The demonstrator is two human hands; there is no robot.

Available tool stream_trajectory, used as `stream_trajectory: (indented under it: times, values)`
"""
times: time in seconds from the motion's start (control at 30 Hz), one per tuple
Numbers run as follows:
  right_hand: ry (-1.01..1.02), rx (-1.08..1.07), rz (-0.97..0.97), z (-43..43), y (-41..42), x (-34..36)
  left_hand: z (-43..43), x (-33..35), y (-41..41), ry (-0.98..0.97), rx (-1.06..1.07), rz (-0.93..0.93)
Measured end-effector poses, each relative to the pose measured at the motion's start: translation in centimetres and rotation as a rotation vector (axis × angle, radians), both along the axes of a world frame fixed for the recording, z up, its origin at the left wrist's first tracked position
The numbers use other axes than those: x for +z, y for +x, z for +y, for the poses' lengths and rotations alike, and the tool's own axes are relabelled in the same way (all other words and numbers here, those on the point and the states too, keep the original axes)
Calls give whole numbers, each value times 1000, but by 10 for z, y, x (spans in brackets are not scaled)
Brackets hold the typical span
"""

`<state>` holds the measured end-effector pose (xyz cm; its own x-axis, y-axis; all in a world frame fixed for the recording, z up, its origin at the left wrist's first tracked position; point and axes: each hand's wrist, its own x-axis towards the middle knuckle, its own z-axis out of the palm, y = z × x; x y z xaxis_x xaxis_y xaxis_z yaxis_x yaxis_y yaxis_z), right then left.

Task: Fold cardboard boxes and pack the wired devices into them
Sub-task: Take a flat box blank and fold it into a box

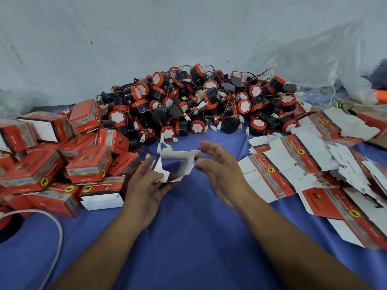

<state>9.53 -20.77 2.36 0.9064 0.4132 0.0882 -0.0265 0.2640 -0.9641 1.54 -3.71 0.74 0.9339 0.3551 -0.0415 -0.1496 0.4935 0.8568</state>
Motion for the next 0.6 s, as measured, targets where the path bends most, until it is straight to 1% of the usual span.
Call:
stream_trajectory:
  times: [0.07, 0.2, 0.37, 0.5, 0.6]
  values:
    - [-1, 74, 58, 1, -2, -1, 2, -1, -1, -67, -49, -9]
    - [7, 264, 84, 1, -8, -4, 3, -1, -2, -18, -168, -85]
    - [32, 359, 130, 2, -10, -6, 6, -2, -4, -38, -225, -138]
    - [82, 337, 113, 3, -9, -9, -2, 0, -3, 103, -219, -102]
    - [72, 204, 77, 6, -7, -7, -9, -2, -2, 167, -204, -53]
